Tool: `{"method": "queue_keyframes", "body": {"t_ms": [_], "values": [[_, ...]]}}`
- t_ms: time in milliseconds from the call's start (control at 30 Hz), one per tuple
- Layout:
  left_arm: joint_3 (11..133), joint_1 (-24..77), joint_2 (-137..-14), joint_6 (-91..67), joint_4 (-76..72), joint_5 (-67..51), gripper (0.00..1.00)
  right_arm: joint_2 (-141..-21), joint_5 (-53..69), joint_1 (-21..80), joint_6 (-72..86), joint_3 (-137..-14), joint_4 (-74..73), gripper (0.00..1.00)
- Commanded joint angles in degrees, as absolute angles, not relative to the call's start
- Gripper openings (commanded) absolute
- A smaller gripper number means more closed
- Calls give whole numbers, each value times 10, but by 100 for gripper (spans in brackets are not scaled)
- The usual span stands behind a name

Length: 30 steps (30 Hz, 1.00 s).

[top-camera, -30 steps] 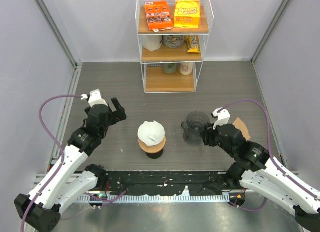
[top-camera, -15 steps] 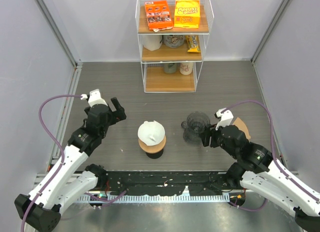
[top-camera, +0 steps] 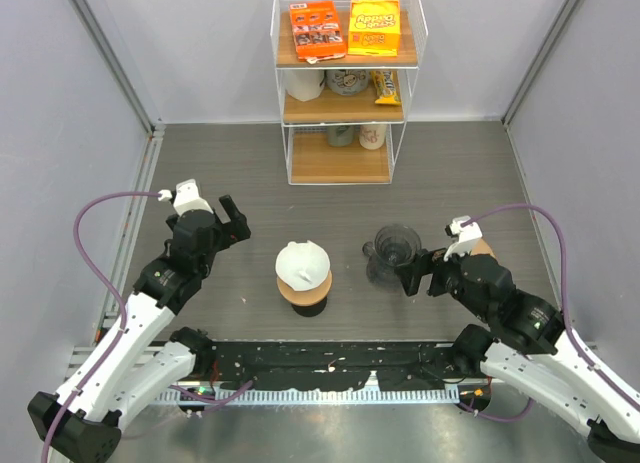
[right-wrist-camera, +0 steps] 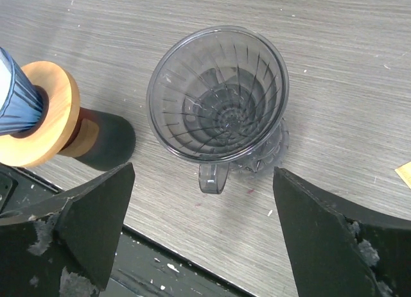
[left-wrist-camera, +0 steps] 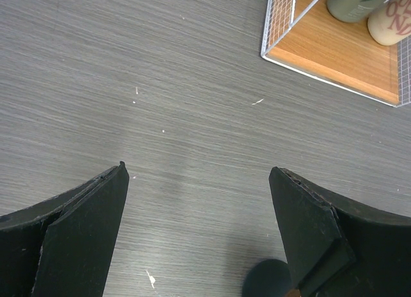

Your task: Place the coffee filter in the dripper

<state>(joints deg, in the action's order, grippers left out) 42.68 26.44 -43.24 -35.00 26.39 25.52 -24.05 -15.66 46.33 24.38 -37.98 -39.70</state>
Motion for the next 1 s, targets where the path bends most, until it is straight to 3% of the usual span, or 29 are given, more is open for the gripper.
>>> {"method": "queue_keyframes", "body": {"t_ms": [0, 233, 500, 733, 967], "values": [[427, 260, -427, -344, 245, 272, 100, -229, -139, 464, 263, -411, -395, 95], [426, 259, -425, -348, 246, 275, 100, -237, -236, 464, 302, -451, -408, 96], [425, 259, -425, -351, 245, 279, 100, -366, -303, 438, 297, -557, -453, 95], [414, 259, -420, -350, 230, 264, 99, -502, -105, 139, 251, -585, -432, 95], [411, 258, -413, -346, 233, 267, 100, -637, -76, -40, 236, -567, -424, 96]]}}
